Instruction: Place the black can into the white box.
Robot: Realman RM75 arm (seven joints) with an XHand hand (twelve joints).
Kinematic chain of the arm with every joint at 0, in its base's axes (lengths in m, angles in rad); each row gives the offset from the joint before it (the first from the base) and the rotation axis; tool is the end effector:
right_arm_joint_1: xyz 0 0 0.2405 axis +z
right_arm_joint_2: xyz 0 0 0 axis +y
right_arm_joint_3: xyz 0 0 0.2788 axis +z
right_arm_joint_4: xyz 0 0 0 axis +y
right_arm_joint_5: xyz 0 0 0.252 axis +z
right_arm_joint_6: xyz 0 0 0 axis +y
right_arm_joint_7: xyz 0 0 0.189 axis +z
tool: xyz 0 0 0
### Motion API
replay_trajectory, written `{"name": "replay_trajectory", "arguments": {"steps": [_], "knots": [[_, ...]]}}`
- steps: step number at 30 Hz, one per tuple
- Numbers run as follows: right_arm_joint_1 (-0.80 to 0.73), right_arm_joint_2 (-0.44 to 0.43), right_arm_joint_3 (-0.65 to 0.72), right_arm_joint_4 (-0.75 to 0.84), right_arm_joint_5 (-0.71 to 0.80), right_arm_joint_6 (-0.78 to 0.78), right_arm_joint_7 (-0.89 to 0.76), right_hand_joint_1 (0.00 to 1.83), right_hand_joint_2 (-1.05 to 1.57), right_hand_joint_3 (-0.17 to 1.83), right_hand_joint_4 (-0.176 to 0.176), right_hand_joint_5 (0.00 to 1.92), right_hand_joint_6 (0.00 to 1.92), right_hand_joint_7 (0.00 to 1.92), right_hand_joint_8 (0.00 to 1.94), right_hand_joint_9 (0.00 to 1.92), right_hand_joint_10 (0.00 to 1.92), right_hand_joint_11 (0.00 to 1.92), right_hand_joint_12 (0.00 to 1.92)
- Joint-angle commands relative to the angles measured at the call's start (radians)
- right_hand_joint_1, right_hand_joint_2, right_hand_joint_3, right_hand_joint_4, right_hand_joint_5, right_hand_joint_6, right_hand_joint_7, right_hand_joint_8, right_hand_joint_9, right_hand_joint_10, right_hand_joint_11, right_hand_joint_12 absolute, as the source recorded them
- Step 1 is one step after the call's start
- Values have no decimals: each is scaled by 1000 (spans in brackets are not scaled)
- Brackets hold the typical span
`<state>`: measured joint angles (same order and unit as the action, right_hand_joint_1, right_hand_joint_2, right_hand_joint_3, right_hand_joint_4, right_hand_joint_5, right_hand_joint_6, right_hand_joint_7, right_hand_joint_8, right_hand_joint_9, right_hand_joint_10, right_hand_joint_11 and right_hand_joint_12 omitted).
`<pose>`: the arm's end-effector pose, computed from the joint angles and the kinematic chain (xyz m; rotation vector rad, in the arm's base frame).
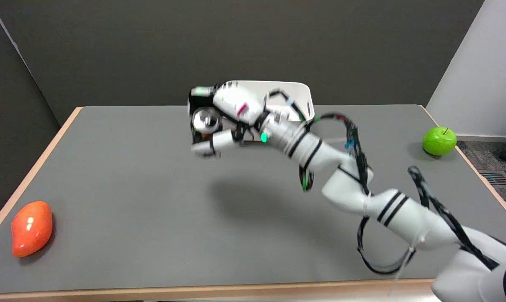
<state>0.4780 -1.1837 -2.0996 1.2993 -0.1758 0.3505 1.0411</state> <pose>-0.1810 -0.5063 0.1556 2.1700 -0.1601 0.4443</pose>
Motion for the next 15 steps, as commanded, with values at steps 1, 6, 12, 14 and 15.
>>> {"name": "replay_trajectory", "arguments": {"steps": [1,6,12,14,15], "knots": [[374,-28,143,-184,-151,-258,-123,1346,1098,262,-176,599,1565,892,1273,727,1423,781,1707],[505,-42,100,-425,-141,-309,-117,1343,1116,236,-176,582,1576,888,1281,718,1432,762,1697],[596,-94,16,-731,-139,-300,-117,1343,1111,243,-176,593,1592,886,1250,719,1434,754,1723],[613,-111,5,-813,-139,-286,-117,1343,1085,293,-176,599,1602,887,1245,723,1435,747,1762],[619,-117,3,-862,-139,-277,-117,1343,1072,326,-176,594,1617,880,1258,722,1440,748,1769]]}}
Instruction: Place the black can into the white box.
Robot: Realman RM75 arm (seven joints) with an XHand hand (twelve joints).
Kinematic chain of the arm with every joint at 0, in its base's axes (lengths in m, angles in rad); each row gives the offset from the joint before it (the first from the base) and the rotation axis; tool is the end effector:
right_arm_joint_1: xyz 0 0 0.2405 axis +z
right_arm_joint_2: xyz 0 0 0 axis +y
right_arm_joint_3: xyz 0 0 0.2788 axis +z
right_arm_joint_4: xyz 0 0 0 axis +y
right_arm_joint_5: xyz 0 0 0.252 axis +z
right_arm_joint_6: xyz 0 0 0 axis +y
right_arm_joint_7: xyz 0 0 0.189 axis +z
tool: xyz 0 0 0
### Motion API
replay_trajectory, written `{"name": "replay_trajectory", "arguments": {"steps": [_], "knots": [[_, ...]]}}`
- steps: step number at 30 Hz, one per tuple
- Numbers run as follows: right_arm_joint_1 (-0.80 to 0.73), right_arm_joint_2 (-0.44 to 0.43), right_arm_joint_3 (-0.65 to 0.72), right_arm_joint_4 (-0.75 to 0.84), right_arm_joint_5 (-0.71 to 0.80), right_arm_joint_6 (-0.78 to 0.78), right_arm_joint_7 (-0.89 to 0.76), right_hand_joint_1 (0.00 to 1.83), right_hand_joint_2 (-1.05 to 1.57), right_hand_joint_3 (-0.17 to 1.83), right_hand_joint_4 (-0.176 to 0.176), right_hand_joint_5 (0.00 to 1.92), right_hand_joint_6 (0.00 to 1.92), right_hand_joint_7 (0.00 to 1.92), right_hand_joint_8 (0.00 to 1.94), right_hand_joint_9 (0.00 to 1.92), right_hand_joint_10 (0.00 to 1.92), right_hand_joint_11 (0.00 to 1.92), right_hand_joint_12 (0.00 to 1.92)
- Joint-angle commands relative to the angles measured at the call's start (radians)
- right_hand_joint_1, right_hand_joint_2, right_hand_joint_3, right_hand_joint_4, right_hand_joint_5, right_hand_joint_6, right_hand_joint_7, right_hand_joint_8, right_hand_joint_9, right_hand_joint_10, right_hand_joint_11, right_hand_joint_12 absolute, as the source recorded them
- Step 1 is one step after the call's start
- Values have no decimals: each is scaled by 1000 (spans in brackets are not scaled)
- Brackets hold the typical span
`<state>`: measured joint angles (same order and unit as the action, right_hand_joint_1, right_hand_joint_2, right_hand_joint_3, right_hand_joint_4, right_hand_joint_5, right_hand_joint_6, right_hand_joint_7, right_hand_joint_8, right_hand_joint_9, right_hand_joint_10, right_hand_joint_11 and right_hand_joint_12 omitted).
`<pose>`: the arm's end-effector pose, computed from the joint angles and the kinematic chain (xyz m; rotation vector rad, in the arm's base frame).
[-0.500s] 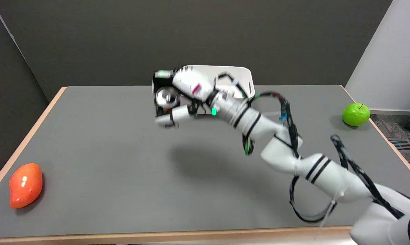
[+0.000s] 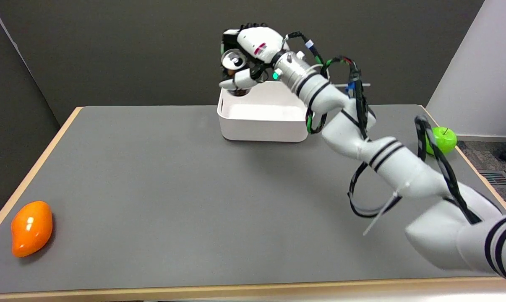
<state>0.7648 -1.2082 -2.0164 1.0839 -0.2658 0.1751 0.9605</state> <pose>-0.1052 -0.5986 0.2328 1.8969 0.0757 0.3139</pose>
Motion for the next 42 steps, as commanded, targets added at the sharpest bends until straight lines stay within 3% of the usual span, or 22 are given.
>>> {"name": "replay_trajectory", "arguments": {"steps": [1,5,6,13,15,16,17,18,19,21,24,32,36,39,40,42], "knots": [[334,-96,-81,-672,-49,-101,-36,1343,1061,355,-176,590,1631,875,1270,720,1445,749,1775],[320,-94,-69,-765,-44,-112,-36,1342,1089,292,-176,589,1618,882,1244,722,1430,747,1787],[307,-86,-57,-762,-35,-116,-36,1342,1139,195,-176,561,1627,848,1270,756,1404,762,1732],[193,-20,48,-639,41,-124,-37,1338,1198,97,-174,529,1635,809,1316,759,1425,760,1730],[168,-6,75,-597,119,-123,-29,1319,1227,68,-157,529,1638,785,1344,725,1465,709,1808],[163,2,76,-586,183,-118,-28,1214,1222,128,-106,528,1659,783,1358,727,1361,671,1842],[163,7,68,-579,219,-121,-30,1076,1162,233,-56,487,1564,719,1270,671,1201,590,1798],[166,11,57,-571,227,-126,-34,714,800,611,5,232,853,318,631,297,687,261,1351],[169,12,39,-560,227,-128,-35,427,512,911,54,29,283,-1,121,-1,277,-1,992],[169,14,25,-539,227,-127,-35,436,516,916,50,26,241,-1,97,-1,255,-1,955],[153,21,18,-495,226,-117,-36,374,479,866,30,3,71,-1,-1,-1,50,-1,915],[66,58,35,-339,273,-29,-10,361,468,864,31,2,58,-1,-1,-1,14,-1,834],[-97,104,54,-184,565,327,101,336,479,866,36,2,75,-1,0,-1,2,-1,687],[-211,136,5,-53,778,553,192,327,550,863,42,41,251,58,127,23,334,-1,831],[-256,153,-8,8,809,584,222,339,594,859,40,79,289,124,198,51,485,-1,947],[-363,182,-8,134,843,600,260,315,623,965,34,94,366,178,294,75,605,-1,1036]]}}
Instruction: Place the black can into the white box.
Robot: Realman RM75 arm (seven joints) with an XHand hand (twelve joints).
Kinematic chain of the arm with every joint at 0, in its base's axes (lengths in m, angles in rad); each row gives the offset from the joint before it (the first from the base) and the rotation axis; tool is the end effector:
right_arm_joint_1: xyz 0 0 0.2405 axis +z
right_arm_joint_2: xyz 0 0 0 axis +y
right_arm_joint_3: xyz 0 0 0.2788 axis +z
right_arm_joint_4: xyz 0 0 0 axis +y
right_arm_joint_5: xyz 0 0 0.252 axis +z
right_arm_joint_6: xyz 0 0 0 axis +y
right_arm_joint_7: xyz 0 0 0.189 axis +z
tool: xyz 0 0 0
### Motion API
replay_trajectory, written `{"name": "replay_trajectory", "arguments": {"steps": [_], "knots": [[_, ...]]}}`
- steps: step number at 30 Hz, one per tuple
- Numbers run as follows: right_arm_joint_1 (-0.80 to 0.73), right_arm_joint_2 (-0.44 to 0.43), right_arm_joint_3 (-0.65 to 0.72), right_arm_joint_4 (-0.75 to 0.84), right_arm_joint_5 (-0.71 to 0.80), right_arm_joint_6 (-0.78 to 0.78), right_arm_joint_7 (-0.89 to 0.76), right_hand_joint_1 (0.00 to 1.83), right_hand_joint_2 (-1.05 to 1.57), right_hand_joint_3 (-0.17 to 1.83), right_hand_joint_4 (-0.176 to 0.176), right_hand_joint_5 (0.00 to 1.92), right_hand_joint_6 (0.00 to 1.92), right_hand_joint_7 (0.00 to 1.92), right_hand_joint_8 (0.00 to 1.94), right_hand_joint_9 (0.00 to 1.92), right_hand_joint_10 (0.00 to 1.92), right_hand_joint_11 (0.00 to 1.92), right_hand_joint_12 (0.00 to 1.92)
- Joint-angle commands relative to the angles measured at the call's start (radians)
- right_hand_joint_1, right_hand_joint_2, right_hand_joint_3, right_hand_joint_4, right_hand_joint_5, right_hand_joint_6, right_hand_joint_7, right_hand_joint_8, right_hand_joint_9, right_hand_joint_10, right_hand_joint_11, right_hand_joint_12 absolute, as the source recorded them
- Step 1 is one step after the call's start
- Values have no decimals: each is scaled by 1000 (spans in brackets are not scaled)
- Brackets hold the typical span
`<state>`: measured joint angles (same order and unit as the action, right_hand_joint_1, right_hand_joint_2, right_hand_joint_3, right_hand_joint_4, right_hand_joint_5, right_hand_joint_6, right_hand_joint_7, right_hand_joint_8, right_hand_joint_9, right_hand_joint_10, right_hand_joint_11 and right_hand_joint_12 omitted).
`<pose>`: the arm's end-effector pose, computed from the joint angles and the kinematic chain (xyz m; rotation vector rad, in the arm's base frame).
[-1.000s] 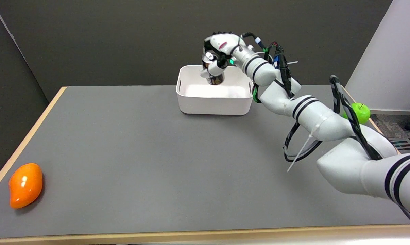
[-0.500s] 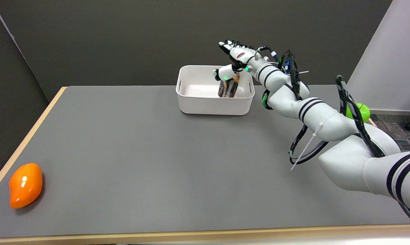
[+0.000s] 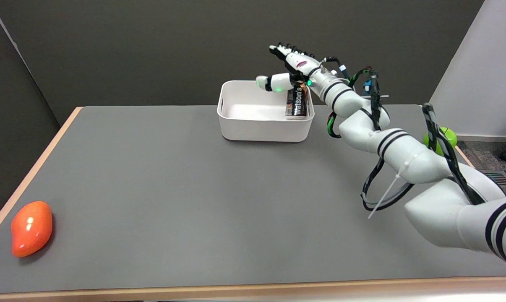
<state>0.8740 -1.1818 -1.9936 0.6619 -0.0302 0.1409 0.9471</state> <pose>-0.1877 -0.6370 0.3603 1.5691 -0.2648 0.2867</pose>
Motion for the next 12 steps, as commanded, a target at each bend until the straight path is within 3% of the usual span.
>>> {"name": "replay_trajectory", "arguments": {"steps": [1,6,8,9,12], "knots": [[-536,165,-27,613,618,645,280,313,630,980,33,102,379,191,310,91,624,0,1054],[-772,149,31,684,639,843,276,310,675,906,35,149,381,257,322,159,666,24,1124],[-837,136,77,652,736,936,280,297,680,898,37,160,386,267,325,158,661,23,1123],[-858,132,97,625,813,985,280,275,647,972,36,150,404,253,338,146,651,24,1083],[-865,146,112,507,1011,1085,378,245,697,927,1,99,360,69,242,23,337,-1,698]]}}
